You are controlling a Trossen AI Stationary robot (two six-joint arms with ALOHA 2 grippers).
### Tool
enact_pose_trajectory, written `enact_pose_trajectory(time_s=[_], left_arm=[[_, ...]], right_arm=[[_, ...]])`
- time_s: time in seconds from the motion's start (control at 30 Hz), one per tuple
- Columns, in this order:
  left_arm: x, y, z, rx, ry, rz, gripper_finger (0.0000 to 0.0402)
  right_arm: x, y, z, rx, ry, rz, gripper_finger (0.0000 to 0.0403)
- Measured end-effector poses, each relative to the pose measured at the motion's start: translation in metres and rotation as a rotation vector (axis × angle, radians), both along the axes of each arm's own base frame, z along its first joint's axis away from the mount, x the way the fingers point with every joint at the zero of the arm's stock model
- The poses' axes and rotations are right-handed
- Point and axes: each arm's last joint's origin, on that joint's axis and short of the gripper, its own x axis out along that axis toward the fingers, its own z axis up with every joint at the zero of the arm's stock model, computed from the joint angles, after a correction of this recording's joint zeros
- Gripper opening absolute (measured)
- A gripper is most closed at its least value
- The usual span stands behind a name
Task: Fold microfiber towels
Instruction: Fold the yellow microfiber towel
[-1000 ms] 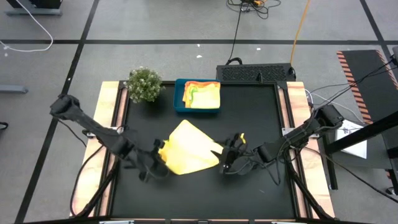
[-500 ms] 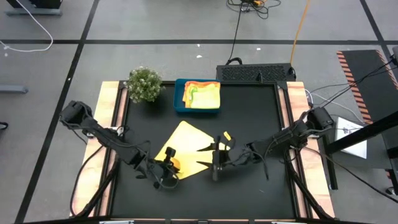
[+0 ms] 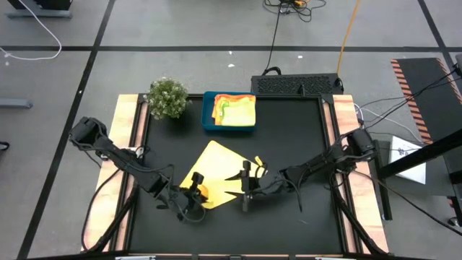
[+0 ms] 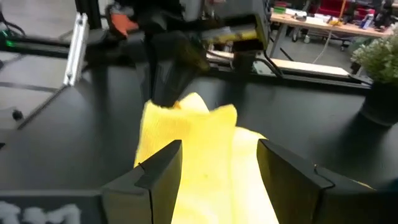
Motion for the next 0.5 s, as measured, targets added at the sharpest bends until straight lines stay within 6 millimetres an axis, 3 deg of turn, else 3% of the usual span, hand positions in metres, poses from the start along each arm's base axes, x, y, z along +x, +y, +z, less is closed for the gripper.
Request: enact_pose_trajectory(time_s=[0.5], left_arm=[[-0.009,-0.010,-0.003,-0.033,0.026,-0.006,0.0005]], right_arm=[[0.000,0.007,0.006,0.048,-0.066,0.029,0.0199]])
